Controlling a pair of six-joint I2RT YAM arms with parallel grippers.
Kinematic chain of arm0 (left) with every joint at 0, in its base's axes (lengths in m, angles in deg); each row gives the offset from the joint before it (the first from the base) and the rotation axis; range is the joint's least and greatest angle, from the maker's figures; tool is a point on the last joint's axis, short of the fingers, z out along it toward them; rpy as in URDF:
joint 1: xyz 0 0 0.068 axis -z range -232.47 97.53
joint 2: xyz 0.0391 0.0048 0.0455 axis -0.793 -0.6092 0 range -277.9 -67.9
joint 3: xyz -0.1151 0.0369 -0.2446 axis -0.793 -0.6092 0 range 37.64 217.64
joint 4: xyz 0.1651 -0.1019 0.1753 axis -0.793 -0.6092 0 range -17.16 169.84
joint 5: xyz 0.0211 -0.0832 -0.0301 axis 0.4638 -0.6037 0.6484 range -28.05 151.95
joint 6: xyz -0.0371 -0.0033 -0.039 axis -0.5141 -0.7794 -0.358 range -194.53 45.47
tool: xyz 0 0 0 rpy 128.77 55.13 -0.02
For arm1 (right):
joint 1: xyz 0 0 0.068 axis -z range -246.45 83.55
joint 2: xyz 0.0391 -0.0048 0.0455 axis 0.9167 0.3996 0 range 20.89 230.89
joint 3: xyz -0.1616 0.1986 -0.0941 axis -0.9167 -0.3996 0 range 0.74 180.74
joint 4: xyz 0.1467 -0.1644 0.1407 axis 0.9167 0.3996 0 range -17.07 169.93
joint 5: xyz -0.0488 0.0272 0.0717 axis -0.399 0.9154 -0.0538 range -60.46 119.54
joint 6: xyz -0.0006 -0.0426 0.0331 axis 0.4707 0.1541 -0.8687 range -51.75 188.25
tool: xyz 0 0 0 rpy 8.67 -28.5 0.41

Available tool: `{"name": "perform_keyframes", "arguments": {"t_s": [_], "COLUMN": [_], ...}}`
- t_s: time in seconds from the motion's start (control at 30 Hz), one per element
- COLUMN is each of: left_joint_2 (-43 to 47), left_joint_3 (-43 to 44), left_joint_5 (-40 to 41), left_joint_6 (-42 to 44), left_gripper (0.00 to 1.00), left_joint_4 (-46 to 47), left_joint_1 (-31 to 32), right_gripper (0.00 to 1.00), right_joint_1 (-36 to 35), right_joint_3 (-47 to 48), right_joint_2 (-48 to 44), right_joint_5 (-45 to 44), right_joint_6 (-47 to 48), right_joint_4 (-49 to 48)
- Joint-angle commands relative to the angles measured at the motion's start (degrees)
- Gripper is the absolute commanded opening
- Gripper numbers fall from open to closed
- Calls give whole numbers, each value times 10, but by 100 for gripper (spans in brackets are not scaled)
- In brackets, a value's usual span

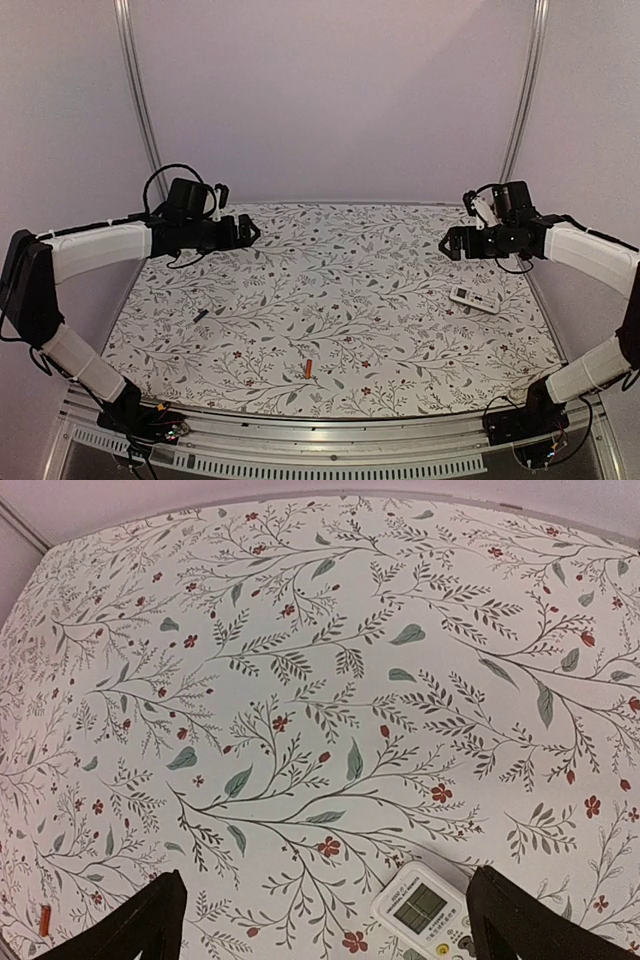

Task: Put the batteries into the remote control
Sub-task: Pick up the remote control from the corner of the board.

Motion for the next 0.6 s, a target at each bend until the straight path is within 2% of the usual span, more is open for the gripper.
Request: {"name": "perform_keyframes", "arguments": {"t_s": [0.0,0.33,0.57], "left_joint_2": [-4,4,-1], "left_joint_3": [-16,-45,-47], "left_joint_5": [-36,-118,-148], "left_joint_6": [15,28,28], "left_gripper": [100,100,99], "left_joint_4": [24,70,84], "left_joint_1": [12,15,16], "right_gripper": [99,99,99], "right_joint_1": [-16,-51,-53], "right_joint_3": [22,95,124], "right_joint_2": [36,141,211], "right_joint_5": [-30,-99,-204], "right_joint_6": [40,98,140], "right_joint_4": [79,234,301]}}
